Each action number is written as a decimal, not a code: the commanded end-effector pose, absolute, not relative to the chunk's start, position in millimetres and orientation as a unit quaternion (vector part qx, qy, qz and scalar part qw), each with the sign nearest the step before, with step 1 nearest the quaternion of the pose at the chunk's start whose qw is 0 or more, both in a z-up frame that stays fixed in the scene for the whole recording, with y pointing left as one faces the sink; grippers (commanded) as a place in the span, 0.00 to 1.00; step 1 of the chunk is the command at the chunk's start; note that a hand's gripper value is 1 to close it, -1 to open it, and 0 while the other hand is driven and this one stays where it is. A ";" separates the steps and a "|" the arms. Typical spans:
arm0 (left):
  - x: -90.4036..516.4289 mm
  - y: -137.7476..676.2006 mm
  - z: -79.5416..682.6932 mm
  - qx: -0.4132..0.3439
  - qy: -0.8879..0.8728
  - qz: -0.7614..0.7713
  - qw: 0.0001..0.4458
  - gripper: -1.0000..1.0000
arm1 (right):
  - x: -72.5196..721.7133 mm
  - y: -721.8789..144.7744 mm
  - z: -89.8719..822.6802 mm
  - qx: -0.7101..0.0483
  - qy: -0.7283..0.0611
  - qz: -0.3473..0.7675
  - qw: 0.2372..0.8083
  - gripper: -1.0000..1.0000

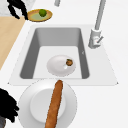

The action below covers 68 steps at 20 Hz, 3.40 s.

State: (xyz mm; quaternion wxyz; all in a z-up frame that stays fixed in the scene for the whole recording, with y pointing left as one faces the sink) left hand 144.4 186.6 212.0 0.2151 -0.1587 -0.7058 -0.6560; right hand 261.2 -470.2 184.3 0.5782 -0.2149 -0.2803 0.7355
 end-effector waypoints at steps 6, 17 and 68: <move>144.4 186.6 212.0 -0.159 -0.706 -0.656 0.215 0.50 | 240.6 -510.8 184.5 -0.200 -0.334 0.720 0.575 0.00; 144.4 186.6 212.0 -0.159 -0.706 -0.656 0.215 0.50 | 253.9 -510.0 161.4 -0.211 -0.304 0.739 0.563 0.00; 144.4 186.6 212.0 -0.159 -0.706 -0.656 0.215 0.50 | 238.7 -492.2 153.8 -0.186 -0.294 0.734 0.584 1.00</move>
